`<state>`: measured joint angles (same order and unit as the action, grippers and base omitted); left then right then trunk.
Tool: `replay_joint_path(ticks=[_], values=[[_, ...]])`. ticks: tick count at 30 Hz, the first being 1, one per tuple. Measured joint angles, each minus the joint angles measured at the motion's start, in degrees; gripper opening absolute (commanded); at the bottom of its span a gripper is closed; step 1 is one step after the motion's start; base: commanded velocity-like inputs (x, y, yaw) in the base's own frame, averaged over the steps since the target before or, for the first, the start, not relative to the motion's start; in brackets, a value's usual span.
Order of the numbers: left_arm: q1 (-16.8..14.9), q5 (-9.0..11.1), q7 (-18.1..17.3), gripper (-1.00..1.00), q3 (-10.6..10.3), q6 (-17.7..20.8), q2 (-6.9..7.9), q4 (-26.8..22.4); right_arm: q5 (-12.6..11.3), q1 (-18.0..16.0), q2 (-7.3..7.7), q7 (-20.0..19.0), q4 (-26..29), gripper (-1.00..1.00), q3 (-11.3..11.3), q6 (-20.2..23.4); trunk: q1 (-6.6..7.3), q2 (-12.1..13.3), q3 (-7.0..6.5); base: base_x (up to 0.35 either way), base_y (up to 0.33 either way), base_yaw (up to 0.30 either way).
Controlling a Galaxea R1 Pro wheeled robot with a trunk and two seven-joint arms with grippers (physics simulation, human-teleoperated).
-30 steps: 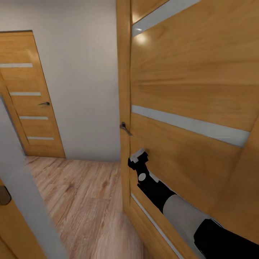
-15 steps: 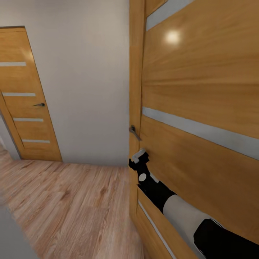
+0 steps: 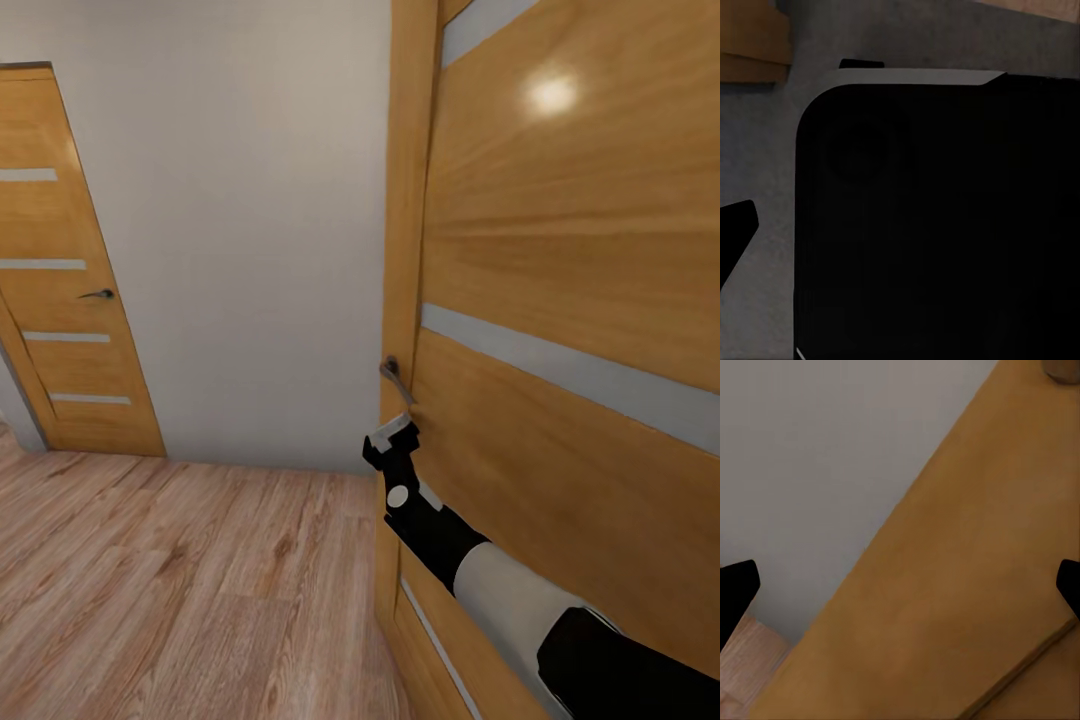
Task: Move the two storage containers from the living room to the garage. In the garage, place one container on the floor and stack the other container on top of it (either order is fine).
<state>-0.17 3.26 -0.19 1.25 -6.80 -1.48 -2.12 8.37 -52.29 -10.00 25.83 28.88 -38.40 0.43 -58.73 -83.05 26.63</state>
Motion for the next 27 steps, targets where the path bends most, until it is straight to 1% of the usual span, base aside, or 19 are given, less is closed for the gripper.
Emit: replay_joint_path(ticks=[5, 7, 9, 14, 17, 27], values=[[0.00, 0.00, -0.01, 1.00, -0.02, 0.00, 0.00, 0.01, -0.44, 0.00, 0.00, 0.47, -0.28, 1.00, 0.01, -1.04, -0.01, 0.01, 0.00, 0.005, 0.000, 0.000], [0.00, 0.00, -0.02, 1.00, -0.01, 0.00, 0.00, 0.00, -0.62, 0.01, 0.00, 1.05, -0.45, 1.00, 0.16, -2.62, -0.01, 0.01, 0.01, 0.001, 0.000, 0.000], [0.00, 0.00, -0.02, 1.00, 0.00, 0.00, 0.00, 0.02, -0.51, -0.02, 0.00, 2.34, -2.08, 1.00, 0.13, -3.95, -0.01, 0.01, 0.00, 0.000, 0.000, 0.000], [0.00, 0.00, -0.04, 1.00, 0.01, 0.00, 0.00, -0.01, -1.21, -0.03, 0.00, 2.85, -4.81, 1.00, 0.45, -3.97, -0.01, 0.01, 0.00, 0.000, 0.000, 0.000], [0.00, 0.00, -0.02, 1.00, 0.03, 0.00, 0.00, 0.02, -1.21, -0.03, 0.00, 2.79, -5.84, 1.00, 0.16, -3.92, 0.00, 0.00, -0.01, 0.000, 0.000, 0.000], [0.00, 0.00, -0.04, 1.00, 0.04, 0.00, 0.00, -0.01, -1.33, -0.02, 0.00, 2.65, -6.46, 1.00, 0.41, -4.62, 0.00, 0.00, 0.00, 0.000, 0.000, 0.000]])
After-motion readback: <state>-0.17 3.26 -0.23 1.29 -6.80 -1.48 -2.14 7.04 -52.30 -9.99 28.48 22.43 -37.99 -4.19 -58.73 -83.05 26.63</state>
